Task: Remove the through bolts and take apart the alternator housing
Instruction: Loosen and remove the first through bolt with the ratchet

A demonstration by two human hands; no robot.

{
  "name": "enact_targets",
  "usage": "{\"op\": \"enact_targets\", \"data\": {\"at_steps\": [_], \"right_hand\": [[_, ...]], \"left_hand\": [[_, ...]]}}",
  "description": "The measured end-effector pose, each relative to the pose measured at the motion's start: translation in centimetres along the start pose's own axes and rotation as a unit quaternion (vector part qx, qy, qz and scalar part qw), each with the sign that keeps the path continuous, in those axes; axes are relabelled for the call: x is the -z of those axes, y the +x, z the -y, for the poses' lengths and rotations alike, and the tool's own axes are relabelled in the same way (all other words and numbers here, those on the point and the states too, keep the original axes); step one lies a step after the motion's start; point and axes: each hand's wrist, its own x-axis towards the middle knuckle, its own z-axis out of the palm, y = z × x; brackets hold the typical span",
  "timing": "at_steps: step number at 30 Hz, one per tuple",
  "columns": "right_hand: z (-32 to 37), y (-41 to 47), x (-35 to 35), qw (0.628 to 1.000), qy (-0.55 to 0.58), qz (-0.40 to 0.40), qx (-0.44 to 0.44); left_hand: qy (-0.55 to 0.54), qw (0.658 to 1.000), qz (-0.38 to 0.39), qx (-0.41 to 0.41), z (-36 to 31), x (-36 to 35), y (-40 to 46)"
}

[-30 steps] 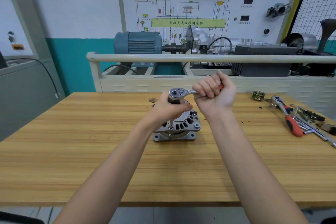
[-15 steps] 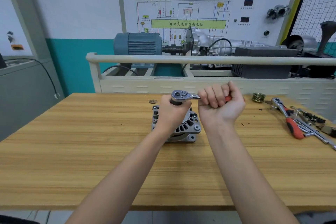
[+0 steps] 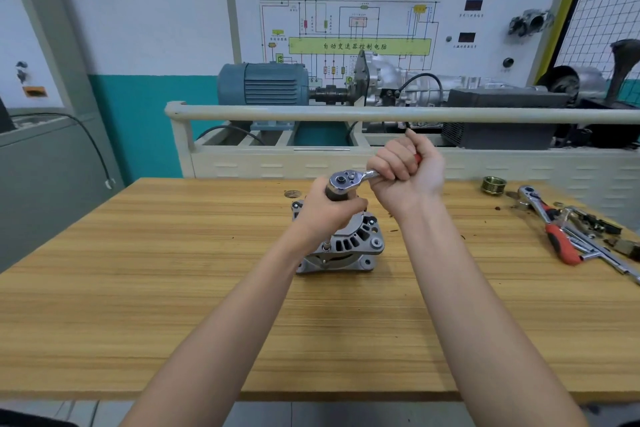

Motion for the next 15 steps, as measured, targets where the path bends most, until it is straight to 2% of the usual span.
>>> {"op": "enact_targets", "data": {"at_steps": [4,6,8,10,13,15], "right_hand": [[-1.8,-3.0,0.8,0.987,-0.001,-0.018,0.159],[-2.0,-3.6,0.9,0.983,0.0,-0.014,0.182],[-1.2,-3.1,0.8,0.989,-0.009,-0.007,0.146],[-0.2,-1.9,0.4,0.998,-0.021,0.005,0.066],[0.6,0.0,-0.4,0.996,-0.044,0.033,-0.065],[0.8,0.9,-0.6,0.993,-0.052,0.036,-0.1]], "left_hand": [[-0.042,0.989,-0.142,-0.025,0.6,-1.5,0.0],[-0.042,0.987,-0.156,-0.018,0.7,-1.9,-0.1],[-0.014,0.993,-0.118,-0.002,0.5,-1.2,-0.1],[0.029,0.999,-0.019,0.011,0.0,0.0,-0.1],[0.056,0.988,0.142,0.02,-1.0,1.4,-0.1],[0.047,0.986,0.157,0.028,-1.3,1.4,0.0]]}}
